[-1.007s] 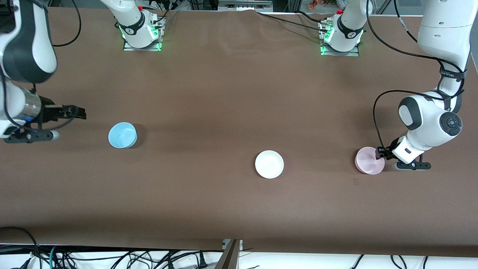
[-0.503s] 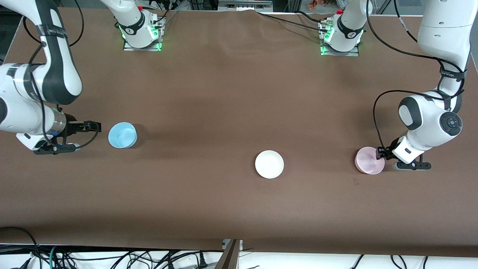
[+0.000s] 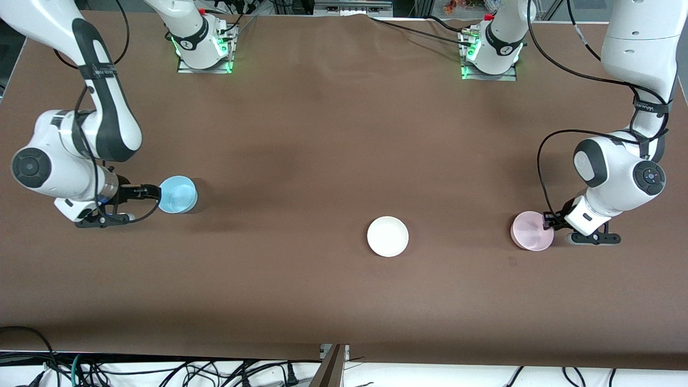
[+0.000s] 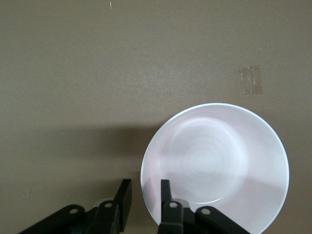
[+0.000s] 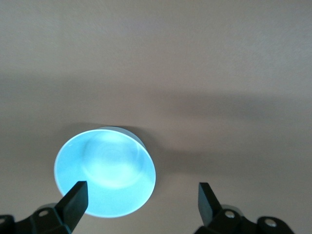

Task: Stack pink and blue bowls on white bowl
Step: 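Move the right gripper to the blue bowl and grasp its rim, then lift the pink bowl with the left gripper and carry it over the white bowl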

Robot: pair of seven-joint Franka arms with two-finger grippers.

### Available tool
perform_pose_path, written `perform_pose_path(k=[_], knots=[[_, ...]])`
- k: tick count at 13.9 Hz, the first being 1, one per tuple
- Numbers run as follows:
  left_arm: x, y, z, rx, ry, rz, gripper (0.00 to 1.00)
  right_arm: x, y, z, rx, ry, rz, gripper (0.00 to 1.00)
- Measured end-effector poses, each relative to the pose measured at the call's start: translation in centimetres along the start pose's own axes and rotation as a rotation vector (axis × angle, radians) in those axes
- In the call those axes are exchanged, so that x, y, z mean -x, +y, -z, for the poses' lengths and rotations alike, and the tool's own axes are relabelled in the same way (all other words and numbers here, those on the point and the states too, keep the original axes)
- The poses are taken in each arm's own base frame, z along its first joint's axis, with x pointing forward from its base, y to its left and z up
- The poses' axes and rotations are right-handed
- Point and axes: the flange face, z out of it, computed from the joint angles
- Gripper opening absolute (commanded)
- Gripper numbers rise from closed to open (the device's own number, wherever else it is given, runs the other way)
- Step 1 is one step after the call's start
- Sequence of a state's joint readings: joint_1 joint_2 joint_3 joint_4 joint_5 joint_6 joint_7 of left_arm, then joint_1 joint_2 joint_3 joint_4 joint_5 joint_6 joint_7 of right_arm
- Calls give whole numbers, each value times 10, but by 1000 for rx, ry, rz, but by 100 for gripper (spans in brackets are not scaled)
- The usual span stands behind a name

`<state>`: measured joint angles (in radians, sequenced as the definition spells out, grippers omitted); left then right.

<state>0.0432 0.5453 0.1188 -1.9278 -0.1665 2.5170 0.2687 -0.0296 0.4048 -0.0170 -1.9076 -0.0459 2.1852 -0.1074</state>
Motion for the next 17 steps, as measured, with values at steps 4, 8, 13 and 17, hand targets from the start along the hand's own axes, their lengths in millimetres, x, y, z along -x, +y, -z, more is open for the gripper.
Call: perform_pose_path(k=[4,8,13,17], knots=[[0,0,0,0,0,0,21,8,5,-23,0,25,-16,100],[0,0,0,0,1,-2,14,23,8,-52,2,52,-32,100],[-1,1,1,0,5,-3,1,34,6,-73,2,69,-37,100],[-3,3,4,1,12,-7,0,34,6,-81,2,80,-40,100]])
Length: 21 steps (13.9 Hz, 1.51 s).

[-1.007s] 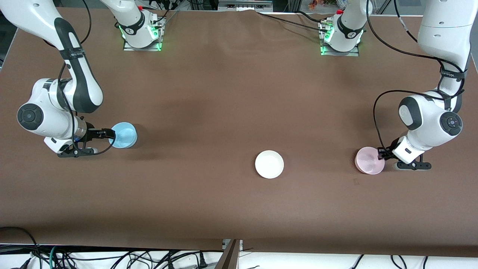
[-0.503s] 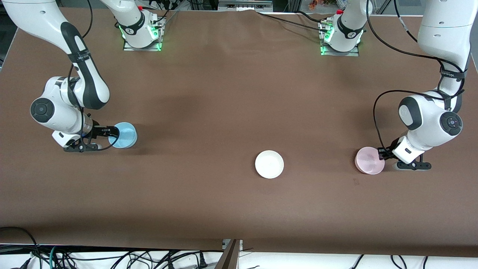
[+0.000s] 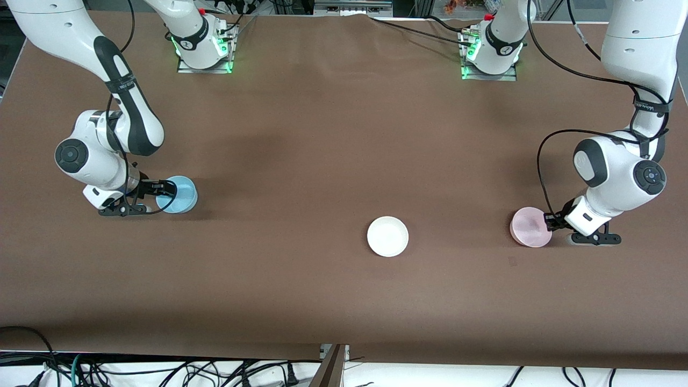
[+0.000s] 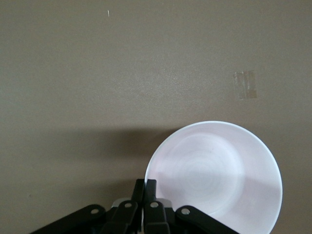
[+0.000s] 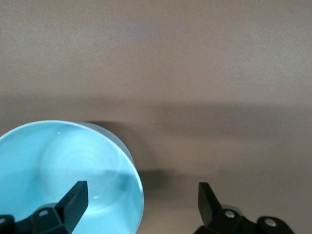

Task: Stack pink and blue bowls on white bowl
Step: 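Lift the pink bowl with the left gripper and carry it over the white bowl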

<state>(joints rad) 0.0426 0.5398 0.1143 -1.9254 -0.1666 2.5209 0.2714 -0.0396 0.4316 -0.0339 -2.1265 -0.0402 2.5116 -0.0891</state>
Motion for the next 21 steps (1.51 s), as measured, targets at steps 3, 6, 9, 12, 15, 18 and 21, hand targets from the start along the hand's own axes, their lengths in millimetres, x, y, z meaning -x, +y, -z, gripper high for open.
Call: perform_pose_path(k=[3,6,9,12,15,18,21], knots=[[-1,1,2,0,3,-4,0,0,0,-10,-2,11,-4,82],[-5,5,6,5,15,1,0,0,-1,-14,-2,7,-4,45],[-15,25,12,21,34,30,0,0,-1,-14,-3,7,-5,34],[-20,45,15,39,42,63,0,0,-1,-14,-3,7,-5,19],[-26,74,21,68,53,114,0,0,-1,-14,-2,8,-5,9],[-29,120,30,115,56,187,0,-1,-1,-10,-3,15,-5,0],[-26,168,32,155,40,246,0,-3,-4,-1,-3,31,0,0]])
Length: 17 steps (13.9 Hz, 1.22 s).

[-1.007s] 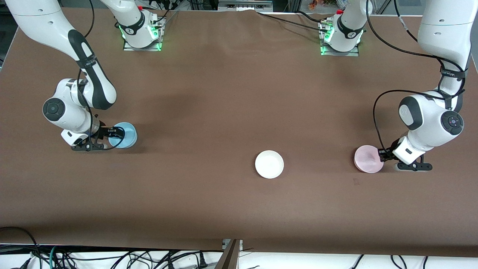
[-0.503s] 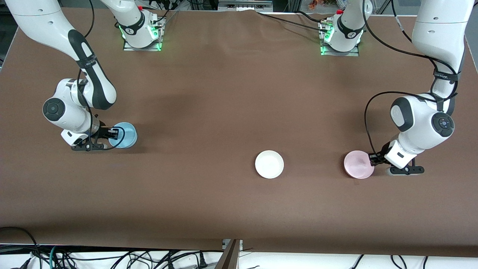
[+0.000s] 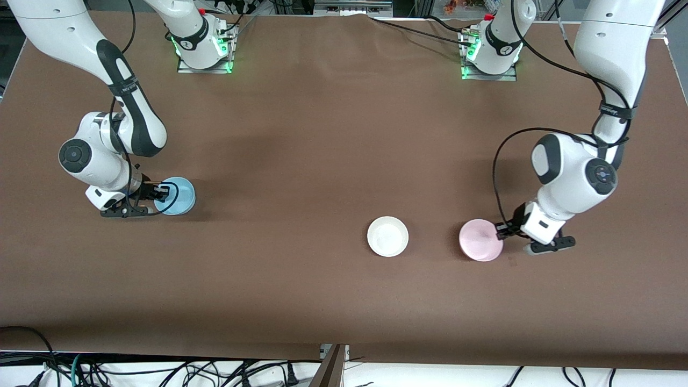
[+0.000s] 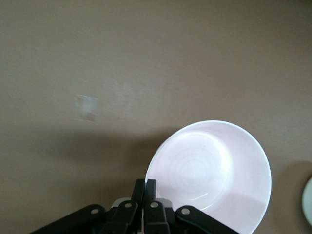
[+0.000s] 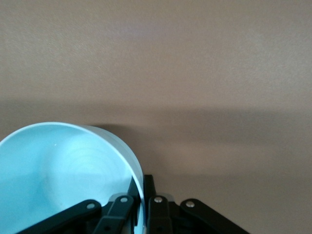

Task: Stack pink and blue bowls on white bowl
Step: 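Lift the pink bowl with the left gripper and carry it over the white bowl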

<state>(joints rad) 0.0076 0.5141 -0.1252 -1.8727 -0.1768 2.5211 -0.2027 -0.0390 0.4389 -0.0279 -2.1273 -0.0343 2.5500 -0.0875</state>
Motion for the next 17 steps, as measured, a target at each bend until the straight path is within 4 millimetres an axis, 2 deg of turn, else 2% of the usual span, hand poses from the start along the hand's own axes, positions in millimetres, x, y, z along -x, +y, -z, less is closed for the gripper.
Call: perform_pose_path(k=[3,7,10,15,17], knots=[[20,49,-8,11,-18,50,0,-5,-7,14,-4,8,12,0],[43,97,-8,21,-21,98,0,-16,-35,40,-27,-21,50,0],[53,118,-5,27,-21,124,0,-18,-59,46,-44,-16,75,0],[70,145,-8,8,-15,168,0,-19,-123,55,-81,-6,73,0],[75,157,-7,6,-9,188,0,-19,-133,57,-87,-4,75,0]])
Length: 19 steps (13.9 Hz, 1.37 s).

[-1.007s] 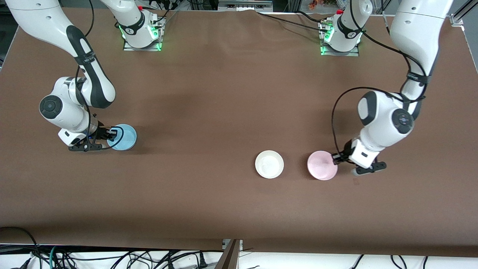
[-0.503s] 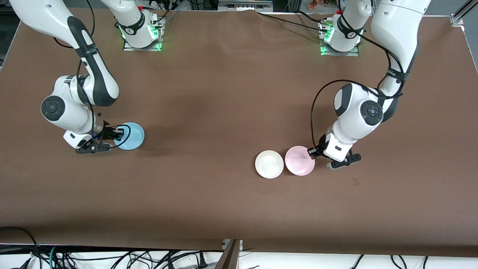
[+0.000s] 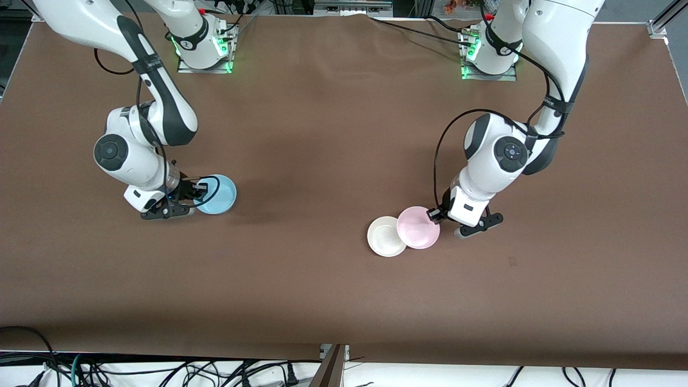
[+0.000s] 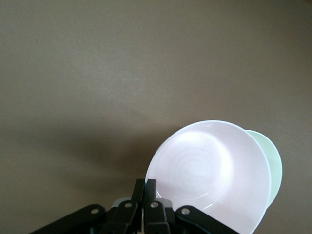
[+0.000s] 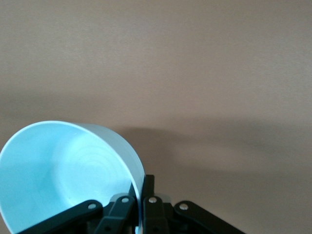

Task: Stack pink and blue bowls on white bowl
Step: 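Lift the pink bowl with the left gripper and carry it over the white bowl, then lower the pink bowl into the white bowl while the right gripper carries the blue bowl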

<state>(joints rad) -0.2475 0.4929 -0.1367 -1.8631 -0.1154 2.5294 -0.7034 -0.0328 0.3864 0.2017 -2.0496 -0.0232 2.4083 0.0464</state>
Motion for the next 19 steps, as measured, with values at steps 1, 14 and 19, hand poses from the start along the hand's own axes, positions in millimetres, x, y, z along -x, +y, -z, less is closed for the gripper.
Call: perform_pose_path(k=[1,14,19], knots=[[5,6,0,2,-1,7,0,-1,-1,1,-1,3,2,0],[35,56,-11,4,17,82,0,-13,-28,6,-7,16,45,0],[36,59,-23,-3,11,83,0,-16,-41,9,-29,24,41,0]])
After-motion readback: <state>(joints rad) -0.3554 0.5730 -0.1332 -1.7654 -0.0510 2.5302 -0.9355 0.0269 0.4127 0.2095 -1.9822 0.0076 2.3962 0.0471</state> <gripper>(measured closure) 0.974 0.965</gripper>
